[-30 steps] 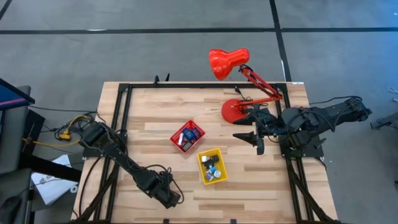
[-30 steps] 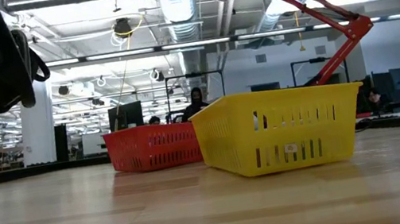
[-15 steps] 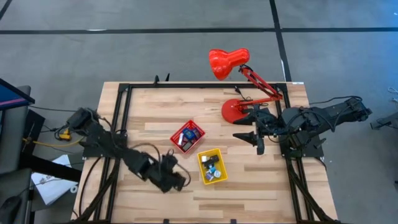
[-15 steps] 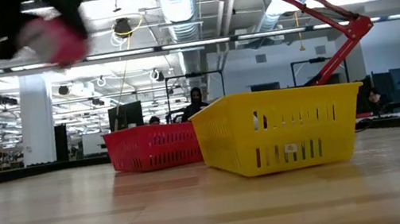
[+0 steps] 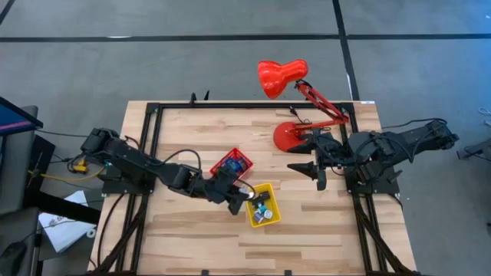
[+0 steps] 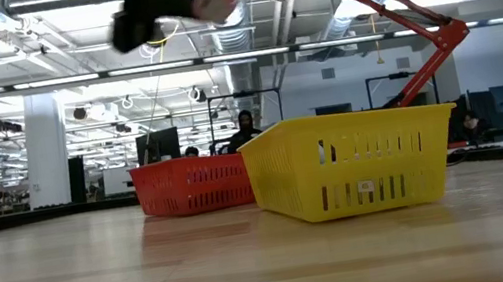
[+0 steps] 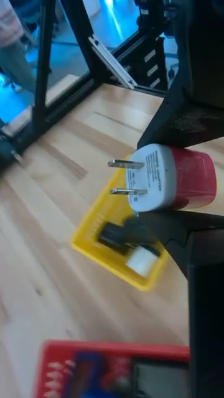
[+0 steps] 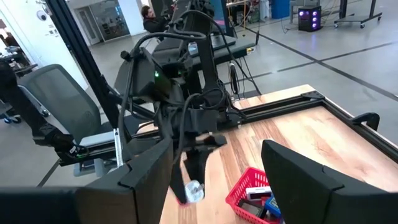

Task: Pick & Place Office items
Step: Put the pink charger adapter into the yellow basket

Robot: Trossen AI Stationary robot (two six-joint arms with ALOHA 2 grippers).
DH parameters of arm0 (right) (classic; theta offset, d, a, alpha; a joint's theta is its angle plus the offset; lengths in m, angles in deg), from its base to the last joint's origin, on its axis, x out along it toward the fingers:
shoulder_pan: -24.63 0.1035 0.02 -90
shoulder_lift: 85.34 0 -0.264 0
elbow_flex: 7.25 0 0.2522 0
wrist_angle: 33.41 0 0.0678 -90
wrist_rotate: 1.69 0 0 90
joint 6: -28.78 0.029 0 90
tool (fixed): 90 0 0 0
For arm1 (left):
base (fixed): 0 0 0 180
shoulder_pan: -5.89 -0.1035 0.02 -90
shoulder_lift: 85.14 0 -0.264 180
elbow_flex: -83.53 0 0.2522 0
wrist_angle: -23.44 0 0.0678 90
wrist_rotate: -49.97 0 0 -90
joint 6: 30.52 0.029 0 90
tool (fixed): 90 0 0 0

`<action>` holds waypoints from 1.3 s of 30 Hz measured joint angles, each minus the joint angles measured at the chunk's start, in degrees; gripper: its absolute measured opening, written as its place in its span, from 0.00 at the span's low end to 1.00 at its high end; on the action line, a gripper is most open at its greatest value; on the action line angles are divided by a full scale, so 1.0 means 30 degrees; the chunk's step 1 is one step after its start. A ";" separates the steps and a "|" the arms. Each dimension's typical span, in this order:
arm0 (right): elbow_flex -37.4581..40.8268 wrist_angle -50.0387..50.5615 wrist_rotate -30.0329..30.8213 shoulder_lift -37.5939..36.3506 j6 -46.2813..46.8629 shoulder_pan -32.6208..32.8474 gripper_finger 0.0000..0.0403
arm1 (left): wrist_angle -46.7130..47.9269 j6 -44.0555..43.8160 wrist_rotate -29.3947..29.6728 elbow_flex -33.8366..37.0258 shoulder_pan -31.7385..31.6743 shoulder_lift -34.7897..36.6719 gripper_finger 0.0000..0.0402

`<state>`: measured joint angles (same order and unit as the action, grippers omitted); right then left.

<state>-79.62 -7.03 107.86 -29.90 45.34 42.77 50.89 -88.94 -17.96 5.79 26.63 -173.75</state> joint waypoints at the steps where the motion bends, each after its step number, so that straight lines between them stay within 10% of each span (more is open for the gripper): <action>1: 0.0000 -0.0011 0.0000 -0.0007 0.0000 -0.0043 0.59 | -0.0605 0.0446 -0.0095 0.0005 -0.0177 -0.0193 0.32; 30: -0.0007 -0.0368 0.0007 0.0000 -0.0007 -0.0746 0.59 | -0.8726 0.3337 -0.5273 0.0003 -0.2302 -0.7092 0.32; 39: -0.0007 -0.0363 0.0003 0.0000 -0.0007 -0.0746 0.59 | -0.9214 0.3354 -0.5876 0.0005 -0.2231 -0.7163 0.60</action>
<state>-79.65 -8.12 107.87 -29.90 45.32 40.53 23.25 -78.87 -35.59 5.80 19.94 -195.24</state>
